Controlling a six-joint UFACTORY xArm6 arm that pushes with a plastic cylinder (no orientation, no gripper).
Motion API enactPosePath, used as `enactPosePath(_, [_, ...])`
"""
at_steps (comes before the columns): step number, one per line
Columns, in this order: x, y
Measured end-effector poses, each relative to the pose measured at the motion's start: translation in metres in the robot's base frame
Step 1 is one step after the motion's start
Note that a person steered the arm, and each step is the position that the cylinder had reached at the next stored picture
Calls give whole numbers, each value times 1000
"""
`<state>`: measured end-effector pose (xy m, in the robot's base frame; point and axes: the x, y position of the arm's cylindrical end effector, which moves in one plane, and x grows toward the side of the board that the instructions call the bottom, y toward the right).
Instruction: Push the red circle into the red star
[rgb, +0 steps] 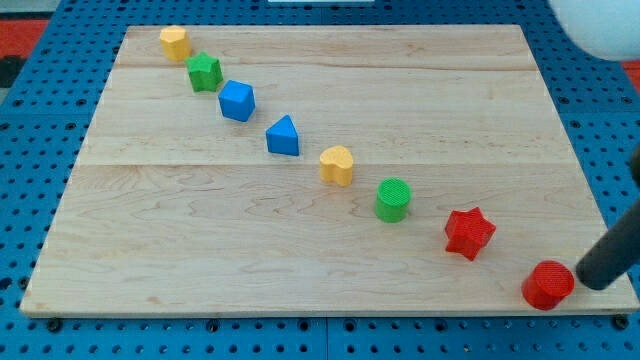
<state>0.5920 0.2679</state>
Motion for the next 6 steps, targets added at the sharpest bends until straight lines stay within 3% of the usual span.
enactPosePath(2, [26,2])
enactPosePath(4, [20,-77])
enactPosePath(6, [-6,-54])
